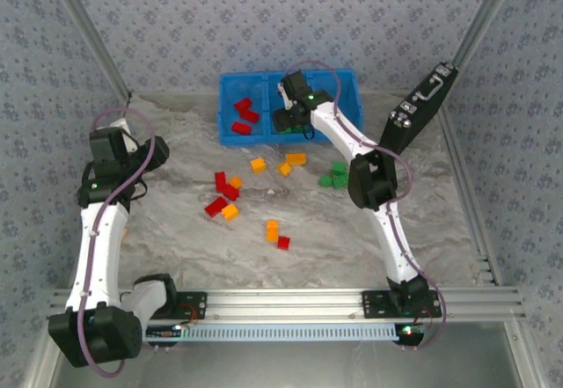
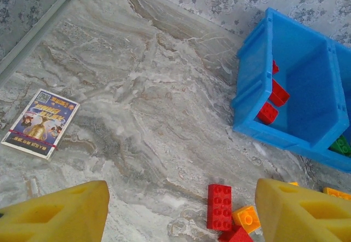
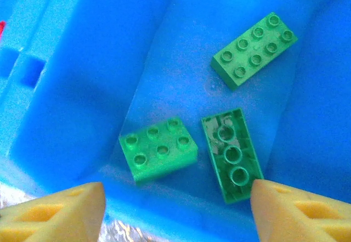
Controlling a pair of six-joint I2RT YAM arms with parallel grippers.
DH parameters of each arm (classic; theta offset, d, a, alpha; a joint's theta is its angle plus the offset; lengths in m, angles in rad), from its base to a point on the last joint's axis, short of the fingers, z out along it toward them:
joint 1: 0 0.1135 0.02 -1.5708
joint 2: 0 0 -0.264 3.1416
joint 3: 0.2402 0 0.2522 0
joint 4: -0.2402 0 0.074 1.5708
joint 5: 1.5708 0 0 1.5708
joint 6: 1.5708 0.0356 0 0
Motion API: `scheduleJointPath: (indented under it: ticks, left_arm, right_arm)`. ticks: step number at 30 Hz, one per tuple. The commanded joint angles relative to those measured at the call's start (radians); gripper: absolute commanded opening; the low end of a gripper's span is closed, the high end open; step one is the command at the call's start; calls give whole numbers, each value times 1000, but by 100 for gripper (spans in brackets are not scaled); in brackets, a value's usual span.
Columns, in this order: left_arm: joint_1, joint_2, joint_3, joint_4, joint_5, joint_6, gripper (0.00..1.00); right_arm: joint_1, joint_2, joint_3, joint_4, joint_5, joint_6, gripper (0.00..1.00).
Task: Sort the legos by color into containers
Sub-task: Place the lego in the container, then move the lego to the center of the table.
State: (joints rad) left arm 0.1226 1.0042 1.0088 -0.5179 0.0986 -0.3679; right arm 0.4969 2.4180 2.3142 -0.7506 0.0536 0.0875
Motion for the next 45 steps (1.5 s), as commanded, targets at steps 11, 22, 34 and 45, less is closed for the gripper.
scheduleJointPath:
  ticks: [11,22,34,45]
  left_arm:
    - [3,-68,-38,29,35,-20,71]
    - [-53,-67,-30,28,-27,47,73]
    - [-49,-40,-39,52,-18,61,74]
    - [-42,-26,-37,53,-16,68,75]
  right_arm:
    - [34,-252,-374,67,54,251,79]
    - [40,-226,-471,102,110,360,84]
    - [38,-119,-440,126,90,377,84]
    - [46,-60,-392,60,116,391,82]
